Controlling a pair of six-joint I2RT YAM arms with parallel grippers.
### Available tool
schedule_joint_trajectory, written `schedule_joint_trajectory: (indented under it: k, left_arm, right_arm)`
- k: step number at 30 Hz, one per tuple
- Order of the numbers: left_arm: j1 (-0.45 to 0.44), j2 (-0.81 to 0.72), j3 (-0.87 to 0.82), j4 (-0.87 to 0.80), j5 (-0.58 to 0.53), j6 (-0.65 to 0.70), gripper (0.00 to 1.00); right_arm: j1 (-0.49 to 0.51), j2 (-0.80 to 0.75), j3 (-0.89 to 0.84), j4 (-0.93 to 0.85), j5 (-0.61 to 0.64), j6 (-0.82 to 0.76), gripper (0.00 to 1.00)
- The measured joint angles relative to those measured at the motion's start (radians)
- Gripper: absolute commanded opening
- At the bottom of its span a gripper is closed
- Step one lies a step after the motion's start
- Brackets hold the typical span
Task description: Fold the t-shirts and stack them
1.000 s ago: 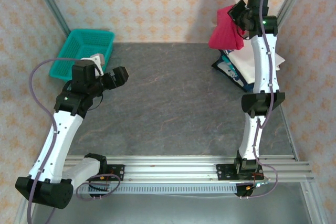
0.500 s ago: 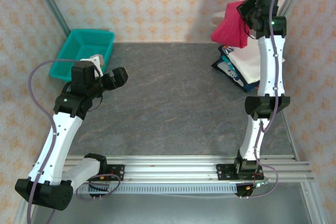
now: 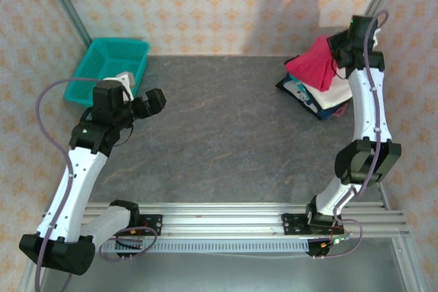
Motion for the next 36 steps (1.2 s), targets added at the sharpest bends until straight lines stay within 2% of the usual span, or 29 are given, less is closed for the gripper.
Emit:
schedule_joint_trajectory:
  k: [7,11,13,14,16,17,24,28,31,34,36]
  left_arm:
    - [0.0,0.0,0.001,-0.019,-0.023,0.004,0.98]
    - [0.0,0.0,0.002,-0.039,-0.029,0.004,0.97]
    - [0.0,0.0,0.007,-0.053,-0.031,0.007,0.97]
    - [0.0,-0.001,0.009,-0.057,-0.031,0.008,0.97]
    - [0.0,-0.002,0.015,-0.064,-0.034,0.011,0.97]
    - [0.0,-0.002,0.019,-0.069,-0.037,0.011,0.97]
    - [0.0,-0.006,0.036,-0.098,-0.049,0.011,0.98]
    - [0.0,-0.023,0.043,-0.112,-0.049,0.011,0.98]
    - [0.0,-0.041,0.045,-0.121,-0.049,0.011,0.98]
    - [0.0,-0.053,0.045,-0.122,-0.05,0.011,0.98]
    - [0.0,-0.06,0.045,-0.127,-0.053,0.011,0.98]
  right_arm:
    - [-0.078,-0.055,-0.274,0.153,0.01,0.057,0.0]
    - [-0.114,-0.058,-0.332,0.216,0.006,0.063,0.01]
    - [-0.131,-0.057,-0.341,0.238,0.0,0.062,0.05]
    - [-0.142,-0.057,-0.348,0.254,-0.008,0.06,0.11]
    - [-0.161,-0.056,-0.359,0.277,-0.021,0.058,0.36]
    - [-0.17,-0.051,-0.361,0.282,-0.025,0.054,0.45]
    - [-0.224,0.027,-0.352,0.267,-0.058,-0.01,0.81]
    - [-0.232,0.012,-0.365,0.243,-0.057,-0.051,0.9]
    - [-0.232,-0.034,-0.384,0.212,-0.05,-0.087,0.93]
    - [-0.232,-0.092,-0.392,0.182,-0.049,-0.132,1.0]
    - [-0.232,-0.153,-0.424,0.177,-0.051,-0.16,0.99]
